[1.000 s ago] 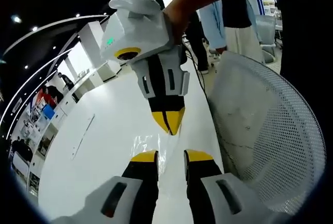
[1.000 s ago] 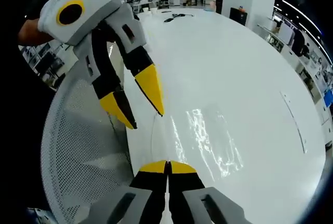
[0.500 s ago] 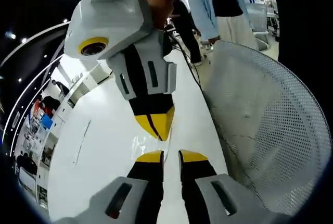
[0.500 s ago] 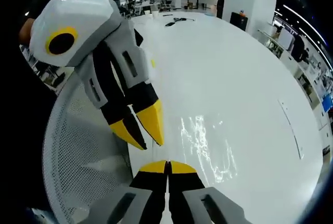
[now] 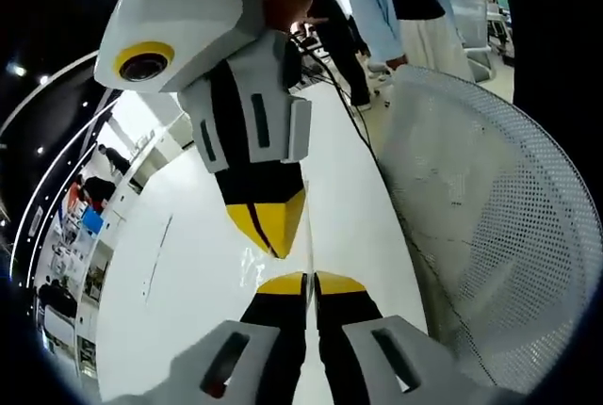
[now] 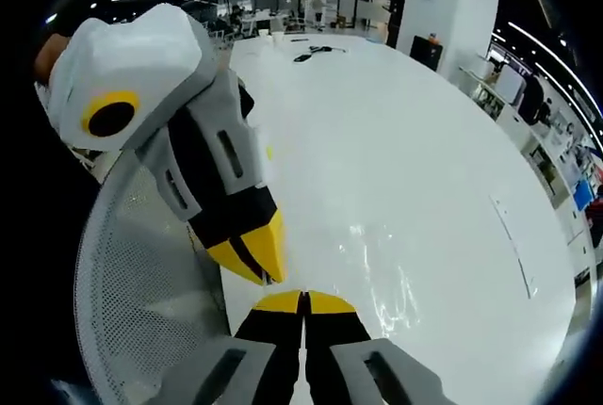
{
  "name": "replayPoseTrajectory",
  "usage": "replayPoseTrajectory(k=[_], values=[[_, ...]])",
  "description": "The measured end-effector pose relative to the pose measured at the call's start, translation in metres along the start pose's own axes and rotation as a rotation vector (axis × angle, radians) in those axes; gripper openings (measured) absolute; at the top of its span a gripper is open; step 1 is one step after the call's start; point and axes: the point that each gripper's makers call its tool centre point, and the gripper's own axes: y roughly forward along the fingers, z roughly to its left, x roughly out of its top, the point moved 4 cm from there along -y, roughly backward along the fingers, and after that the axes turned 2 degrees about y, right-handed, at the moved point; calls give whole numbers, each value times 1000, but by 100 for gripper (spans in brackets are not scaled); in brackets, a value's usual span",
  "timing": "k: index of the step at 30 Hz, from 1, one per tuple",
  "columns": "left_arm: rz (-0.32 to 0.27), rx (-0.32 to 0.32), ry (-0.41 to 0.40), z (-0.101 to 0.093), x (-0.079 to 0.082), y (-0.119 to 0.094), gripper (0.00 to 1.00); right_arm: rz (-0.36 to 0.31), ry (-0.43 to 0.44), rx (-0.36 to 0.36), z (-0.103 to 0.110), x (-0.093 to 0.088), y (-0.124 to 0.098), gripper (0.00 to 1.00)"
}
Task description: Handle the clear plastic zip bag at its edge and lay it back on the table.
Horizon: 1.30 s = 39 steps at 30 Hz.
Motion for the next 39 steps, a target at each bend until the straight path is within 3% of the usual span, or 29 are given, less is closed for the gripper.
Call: replayPoseTrajectory(k=[27, 36, 39], values=[[18, 29, -105, 1, 0, -10, 0, -126, 22, -201, -23, 27, -27, 0], [59, 78, -383, 8, -7, -12, 0, -190, 76, -280, -32, 32, -38, 0], [52, 82, -373, 11, -6, -13, 0, -204, 66, -317, -34, 36, -43, 0]])
